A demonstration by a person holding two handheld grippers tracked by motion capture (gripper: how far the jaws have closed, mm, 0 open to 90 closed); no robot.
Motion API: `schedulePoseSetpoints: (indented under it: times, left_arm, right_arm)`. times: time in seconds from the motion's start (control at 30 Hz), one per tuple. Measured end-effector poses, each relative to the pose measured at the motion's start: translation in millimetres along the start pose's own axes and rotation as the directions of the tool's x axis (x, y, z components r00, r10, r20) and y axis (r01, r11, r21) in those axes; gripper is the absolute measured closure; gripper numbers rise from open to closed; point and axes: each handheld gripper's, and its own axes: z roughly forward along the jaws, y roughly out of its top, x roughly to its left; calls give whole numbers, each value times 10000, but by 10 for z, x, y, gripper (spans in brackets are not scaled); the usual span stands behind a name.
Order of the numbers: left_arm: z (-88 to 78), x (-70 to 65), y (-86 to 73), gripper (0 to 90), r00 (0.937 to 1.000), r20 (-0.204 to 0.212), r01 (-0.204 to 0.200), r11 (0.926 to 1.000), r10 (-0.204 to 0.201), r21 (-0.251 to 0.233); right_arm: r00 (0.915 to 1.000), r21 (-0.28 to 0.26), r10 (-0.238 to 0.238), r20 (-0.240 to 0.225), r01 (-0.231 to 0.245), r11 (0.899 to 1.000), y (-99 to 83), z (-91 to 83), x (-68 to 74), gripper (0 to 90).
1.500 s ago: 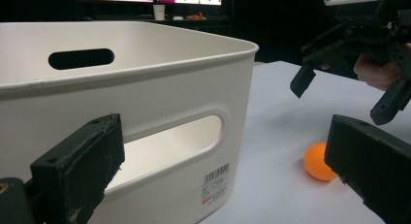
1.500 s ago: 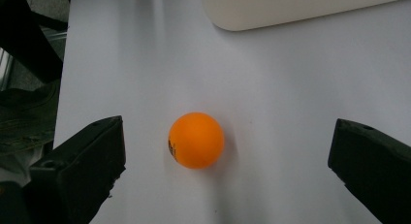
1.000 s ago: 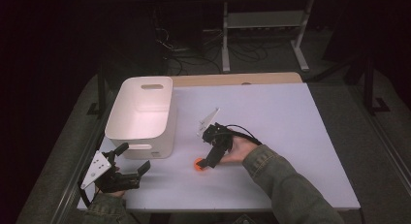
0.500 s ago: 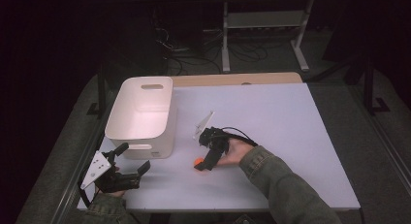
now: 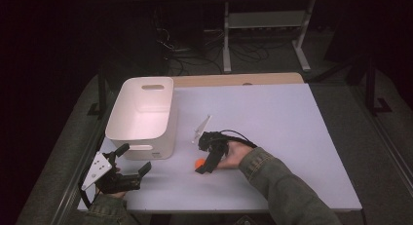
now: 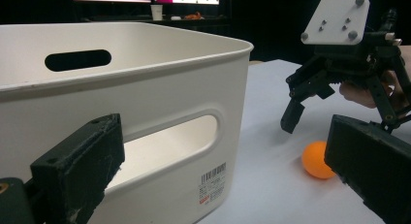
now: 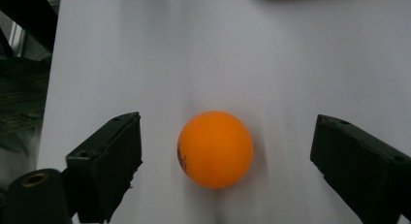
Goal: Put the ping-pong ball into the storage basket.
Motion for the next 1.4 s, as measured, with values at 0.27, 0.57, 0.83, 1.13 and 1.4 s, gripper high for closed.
schedulePoseSetpoints:
  times: [0.27, 0.57, 0.83, 1.13, 1.4]
  left_arm:
    - [3, -3, -1, 2, 10000, 24, 4, 10000, -4, 12]
    - [7, -6, -2, 2, 10000, 59, 6, 10000, -6, 24]
    - [8, -7, -2, 2, 10000, 58, 18, 10000, -18, 12]
    - [10, -5, -2, 2, 10000, 59, 3, 10000, -3, 36]
    - [11, -5, -2, 2, 10000, 52, 0, 10000, 0, 44]
  right_arm:
    - [10000, 360, -3, -29, 4, 9994, -7, 61, 2, 162]
    - [9997, 551, -34, -245, 47, 9985, -7, 99, 1, 255]
    - [9992, 828, -231, -327, 257, 9962, -4, 145, 29, 413]
    - [9991, 913, -245, -335, 275, 9954, -3, 170, 41, 494]
    - [9987, 726, -246, -451, 278, 9970, 25, 96, 46, 496]
